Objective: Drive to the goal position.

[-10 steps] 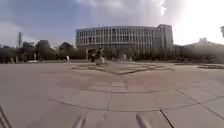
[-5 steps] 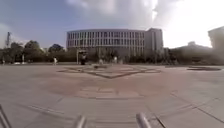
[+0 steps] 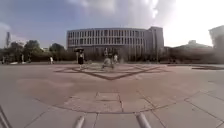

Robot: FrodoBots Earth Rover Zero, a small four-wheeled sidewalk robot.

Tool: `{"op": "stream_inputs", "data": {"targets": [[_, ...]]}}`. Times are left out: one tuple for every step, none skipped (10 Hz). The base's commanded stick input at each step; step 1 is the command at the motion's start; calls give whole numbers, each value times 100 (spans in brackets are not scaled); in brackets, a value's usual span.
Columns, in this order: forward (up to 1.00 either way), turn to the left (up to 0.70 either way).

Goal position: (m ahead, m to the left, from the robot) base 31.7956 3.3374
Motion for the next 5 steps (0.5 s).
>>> {"op": "stream_inputs", "data": {"targets": [[100, 0], [100, 0], [100, 0], [100, 0], [100, 0]]}}
